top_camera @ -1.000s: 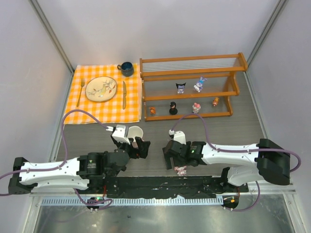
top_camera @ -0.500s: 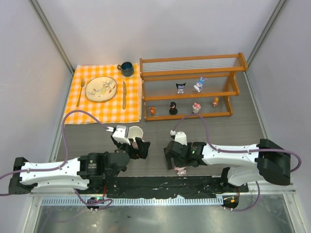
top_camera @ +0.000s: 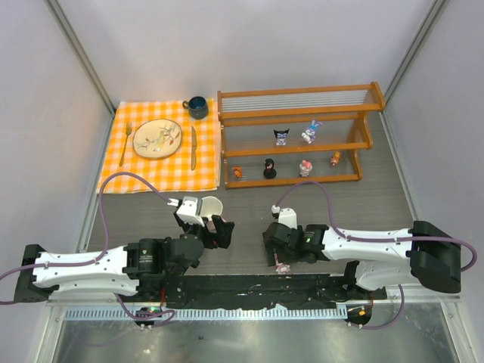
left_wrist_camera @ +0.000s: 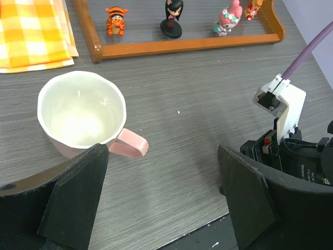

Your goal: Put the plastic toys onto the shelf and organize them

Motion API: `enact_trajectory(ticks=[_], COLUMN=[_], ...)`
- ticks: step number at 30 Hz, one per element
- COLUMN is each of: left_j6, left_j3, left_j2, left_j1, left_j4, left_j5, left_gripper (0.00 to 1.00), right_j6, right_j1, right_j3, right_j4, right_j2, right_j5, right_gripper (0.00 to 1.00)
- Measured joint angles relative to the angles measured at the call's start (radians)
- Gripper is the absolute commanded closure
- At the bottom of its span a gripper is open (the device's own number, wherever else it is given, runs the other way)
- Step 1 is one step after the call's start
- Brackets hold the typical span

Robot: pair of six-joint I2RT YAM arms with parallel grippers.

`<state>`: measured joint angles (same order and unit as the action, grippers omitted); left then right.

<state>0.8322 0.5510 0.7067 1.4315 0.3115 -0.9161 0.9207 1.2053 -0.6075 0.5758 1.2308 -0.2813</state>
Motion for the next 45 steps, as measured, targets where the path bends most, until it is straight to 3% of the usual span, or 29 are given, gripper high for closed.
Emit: enact_trajectory(ticks=[10, 13, 16, 17, 24, 28, 32, 34, 40, 45], left_j6=[0.003, 0.003, 0.004, 0.004, 0.005, 0.005, 0.005, 0.001, -0.041, -0.128], left_j3=[-0.007, -0.012, -0.015, -0.016, -0.018, -0.018, -0.018, -0.019, -0.019, -0.026], left_j2=[-0.006, -0.009, -0.012, -0.014, -0.032, -0.048, -0.061, -0.064, -0.067, -0.101], left_j1=[0.0, 0.0, 0.0, 0.0, 0.0, 0.0, 0.0, 0.0, -0.005, -0.062], left_j4=[0.0, 0.0, 0.0, 0.001, 0.004, 0.009, 0.021, 0.027, 0.05, 0.035], left_j5=[0.0, 0.0, 0.0, 0.0, -0.005, -0.015, -0.034, -0.048, -0.115, -0.15], left_gripper=[0.1, 0.1, 0.1, 0.1, 0.09, 0.09, 0.09, 0.08, 0.06, 0.05], right_j6=[0.0, -0.001, -0.001, -0.002, -0.023, -0.069, -0.141, -0.173, -0.282, -0.39], right_j1=[0.005, 0.007, 0.01, 0.011, 0.012, 0.013, 0.01, -0.034, -0.321, -0.385], right_j3=[-0.002, -0.002, -0.003, -0.003, 0.0, -0.012, -0.067, -0.106, -0.134, -0.153], right_j4=[-0.002, -0.002, -0.002, -0.002, -0.007, -0.028, -0.025, -0.018, -0.094, -0.18], right_j2=[0.018, 0.019, 0.019, 0.018, -0.138, -0.298, -0.356, -0.356, -0.357, -0.302], right_j5=[0.01, 0.009, 0.004, 0.003, -0.041, -0.132, -0.236, -0.274, -0.269, -0.225], right_gripper=[0.43, 0.6, 0.96, 0.99, 0.99, 0.99, 0.99, 0.99, 0.99, 0.99])
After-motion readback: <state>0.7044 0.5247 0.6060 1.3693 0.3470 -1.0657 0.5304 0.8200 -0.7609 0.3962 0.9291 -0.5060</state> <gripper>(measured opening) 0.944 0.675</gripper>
